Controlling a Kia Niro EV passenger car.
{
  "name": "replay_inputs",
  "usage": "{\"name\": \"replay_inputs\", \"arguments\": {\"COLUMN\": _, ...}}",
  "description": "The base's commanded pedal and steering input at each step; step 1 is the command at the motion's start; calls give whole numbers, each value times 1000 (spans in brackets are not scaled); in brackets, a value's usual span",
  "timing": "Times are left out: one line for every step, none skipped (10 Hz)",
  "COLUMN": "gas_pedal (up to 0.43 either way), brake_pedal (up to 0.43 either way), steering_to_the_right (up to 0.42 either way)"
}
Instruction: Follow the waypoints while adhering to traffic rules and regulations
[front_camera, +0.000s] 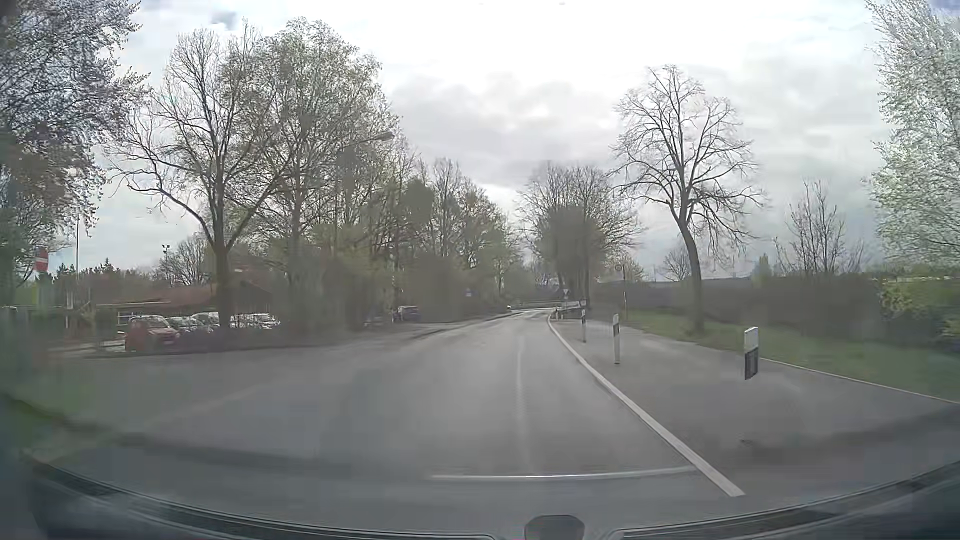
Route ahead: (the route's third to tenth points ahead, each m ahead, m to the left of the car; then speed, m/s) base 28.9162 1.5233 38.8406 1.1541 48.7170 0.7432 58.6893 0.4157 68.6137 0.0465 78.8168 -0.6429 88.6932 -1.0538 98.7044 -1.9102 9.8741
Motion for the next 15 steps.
{"name": "replay_inputs", "arguments": {"gas_pedal": 177, "brake_pedal": 6, "steering_to_the_right": 12}}
{"name": "replay_inputs", "arguments": {"gas_pedal": 177, "brake_pedal": 0, "steering_to_the_right": 12}}
{"name": "replay_inputs", "arguments": {"gas_pedal": 177, "brake_pedal": 0, "steering_to_the_right": 11}}
{"name": "replay_inputs", "arguments": {"gas_pedal": 177, "brake_pedal": 0, "steering_to_the_right": 8}}
{"name": "replay_inputs", "arguments": {"gas_pedal": 177, "brake_pedal": 0, "steering_to_the_right": 5}}
{"name": "replay_inputs", "arguments": {"gas_pedal": 177, "brake_pedal": 0, "steering_to_the_right": 4}}
{"name": "replay_inputs", "arguments": {"gas_pedal": 169, "brake_pedal": 6, "steering_to_the_right": 4}}
{"name": "replay_inputs", "arguments": {"gas_pedal": 169, "brake_pedal": 6, "steering_to_the_right": 0}}
{"name": "replay_inputs", "arguments": {"gas_pedal": 169, "brake_pedal": 6, "steering_to_the_right": -3}}
{"name": "replay_inputs", "arguments": {"gas_pedal": 169, "brake_pedal": 0, "steering_to_the_right": -1}}
{"name": "replay_inputs", "arguments": {"gas_pedal": 169, "brake_pedal": 0, "steering_to_the_right": 2}}
{"name": "replay_inputs", "arguments": {"gas_pedal": 169, "brake_pedal": 0, "steering_to_the_right": 2}}
{"name": "replay_inputs", "arguments": {"gas_pedal": 169, "brake_pedal": 0, "steering_to_the_right": -1}}
{"name": "replay_inputs", "arguments": {"gas_pedal": 169, "brake_pedal": 0, "steering_to_the_right": -1}}
{"name": "replay_inputs", "arguments": {"gas_pedal": 169, "brake_pedal": 0, "steering_to_the_right": 0}}
